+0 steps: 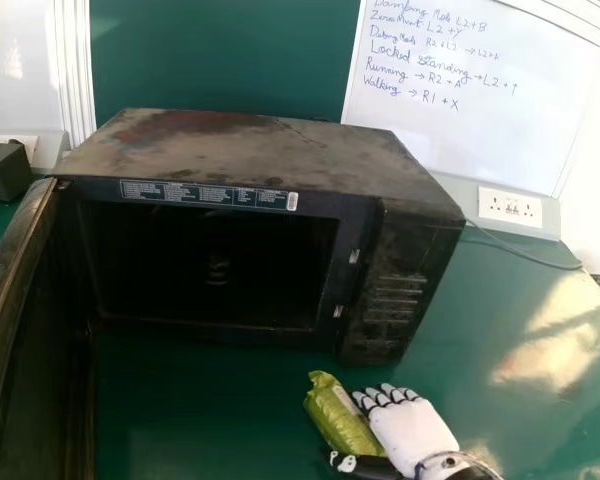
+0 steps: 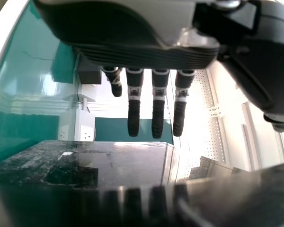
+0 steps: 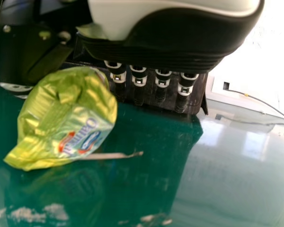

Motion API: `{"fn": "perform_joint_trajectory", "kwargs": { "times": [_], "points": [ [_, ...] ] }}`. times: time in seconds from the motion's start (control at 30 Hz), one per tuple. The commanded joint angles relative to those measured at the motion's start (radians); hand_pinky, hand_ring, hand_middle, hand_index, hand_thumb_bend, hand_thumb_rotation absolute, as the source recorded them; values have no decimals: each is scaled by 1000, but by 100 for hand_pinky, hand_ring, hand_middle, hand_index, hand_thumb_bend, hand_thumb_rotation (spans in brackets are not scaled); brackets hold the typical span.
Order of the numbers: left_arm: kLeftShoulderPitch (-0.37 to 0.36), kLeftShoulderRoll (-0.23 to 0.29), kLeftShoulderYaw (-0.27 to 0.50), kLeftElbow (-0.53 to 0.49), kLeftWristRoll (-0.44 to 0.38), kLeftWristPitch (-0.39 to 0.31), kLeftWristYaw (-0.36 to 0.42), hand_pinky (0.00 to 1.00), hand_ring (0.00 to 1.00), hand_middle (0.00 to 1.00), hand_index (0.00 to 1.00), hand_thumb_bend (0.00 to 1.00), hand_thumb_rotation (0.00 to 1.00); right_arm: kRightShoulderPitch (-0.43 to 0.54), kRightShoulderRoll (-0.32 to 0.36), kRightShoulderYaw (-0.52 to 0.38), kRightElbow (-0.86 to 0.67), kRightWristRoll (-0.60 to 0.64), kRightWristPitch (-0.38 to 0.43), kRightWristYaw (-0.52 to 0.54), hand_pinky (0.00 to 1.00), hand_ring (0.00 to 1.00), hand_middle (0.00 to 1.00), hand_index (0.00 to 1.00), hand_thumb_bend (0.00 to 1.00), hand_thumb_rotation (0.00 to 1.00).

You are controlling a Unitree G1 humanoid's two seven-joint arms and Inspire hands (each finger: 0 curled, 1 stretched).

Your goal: Put biscuit inside oven

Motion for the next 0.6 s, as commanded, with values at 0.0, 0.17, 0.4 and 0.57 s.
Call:
{"fn": "perform_joint_trajectory", "kwargs": {
  "times": [0.0, 0.17, 0.4, 0.57],
  "points": [
    [0, -9, -6, 2, 0, -12, 0, 64, 71, 75, 74, 91, 88, -9, 9, 13, 28, -11, 10, -14, 93, 99, 100, 100, 84, 93],
    [6, -10, -5, -2, 3, -14, 3, 66, 72, 76, 75, 90, 87, -22, 27, 34, 55, -25, 30, -26, 94, 99, 100, 100, 82, 93],
    [6, -6, -7, 0, 0, -15, -1, 67, 73, 77, 77, 89, 87, -39, 33, 59, 95, -24, 45, -44, 95, 99, 100, 100, 82, 92],
    [26, -14, -1, -15, 35, -1, 22, 67, 73, 77, 77, 88, 85, -44, 38, 71, 115, -23, 49, -67, 91, 97, 100, 100, 80, 83]
  ]
}}
